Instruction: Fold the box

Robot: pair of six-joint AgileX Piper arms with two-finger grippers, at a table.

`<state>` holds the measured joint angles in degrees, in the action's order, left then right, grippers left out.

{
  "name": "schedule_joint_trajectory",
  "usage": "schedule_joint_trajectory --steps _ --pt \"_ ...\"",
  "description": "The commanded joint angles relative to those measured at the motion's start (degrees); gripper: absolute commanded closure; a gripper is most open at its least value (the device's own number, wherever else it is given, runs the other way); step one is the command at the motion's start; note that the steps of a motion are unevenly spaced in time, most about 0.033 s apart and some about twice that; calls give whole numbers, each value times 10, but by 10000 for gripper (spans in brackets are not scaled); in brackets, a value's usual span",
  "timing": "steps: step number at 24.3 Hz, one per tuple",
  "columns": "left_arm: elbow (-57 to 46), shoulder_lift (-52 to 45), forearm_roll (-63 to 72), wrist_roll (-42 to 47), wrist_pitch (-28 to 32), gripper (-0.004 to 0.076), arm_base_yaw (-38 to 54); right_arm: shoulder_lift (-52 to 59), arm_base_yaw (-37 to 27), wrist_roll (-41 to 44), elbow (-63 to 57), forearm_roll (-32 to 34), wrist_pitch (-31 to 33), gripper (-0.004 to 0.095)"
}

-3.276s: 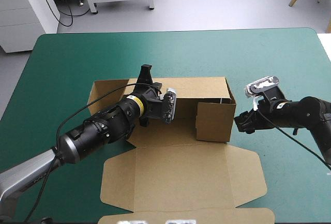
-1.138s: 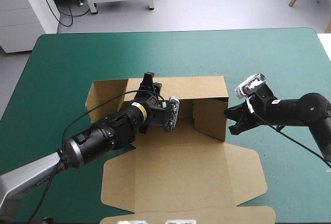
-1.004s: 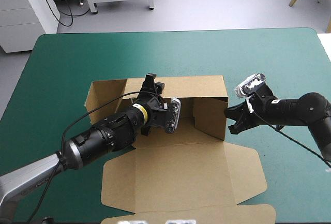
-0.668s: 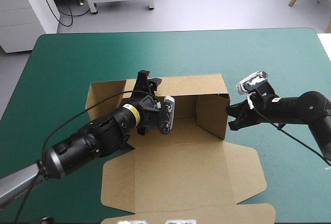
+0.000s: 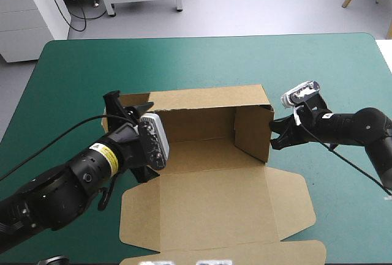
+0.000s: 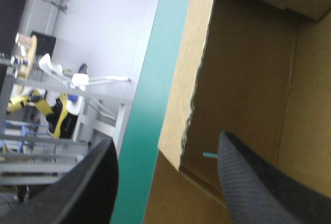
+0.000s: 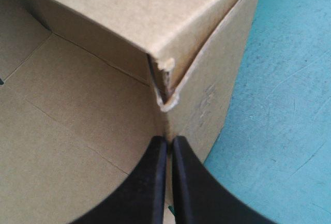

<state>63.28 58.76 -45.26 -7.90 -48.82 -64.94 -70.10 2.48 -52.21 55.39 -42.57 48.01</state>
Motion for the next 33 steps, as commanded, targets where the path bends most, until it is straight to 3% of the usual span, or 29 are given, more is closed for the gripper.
schedule_joint_trajectory --steps 1,4,5,13,17,21,24,26,33 --pt "43 -13 -4 46 -74 413 -3 7 2 -2 14 0 -17 927" --pt "71 -13 -3 108 -128 619 -3 7 2 -2 14 2 -17 927" --pt "85 -16 -4 137 -151 728 -3 7 2 -2 14 2 -17 927" --pt "127 -71 -105 270 -229 728 -3 7 2 -2 15 3 -17 927" --pt "127 -93 -140 291 -252 728 -3 7 2 21 34 33 -18 897" --pt "127 -105 -135 291 -252 728 -3 7 1 67 78 85 -2 655" --pt "127 -106 -145 291 -252 728 -3 7 1 97 114 98 11 358" --pt "127 -106 -151 291 -252 728 -3 7 1 115 139 100 22 230" --pt "127 -106 -156 291 -252 728 -3 15 1 169 208 121 65 197"
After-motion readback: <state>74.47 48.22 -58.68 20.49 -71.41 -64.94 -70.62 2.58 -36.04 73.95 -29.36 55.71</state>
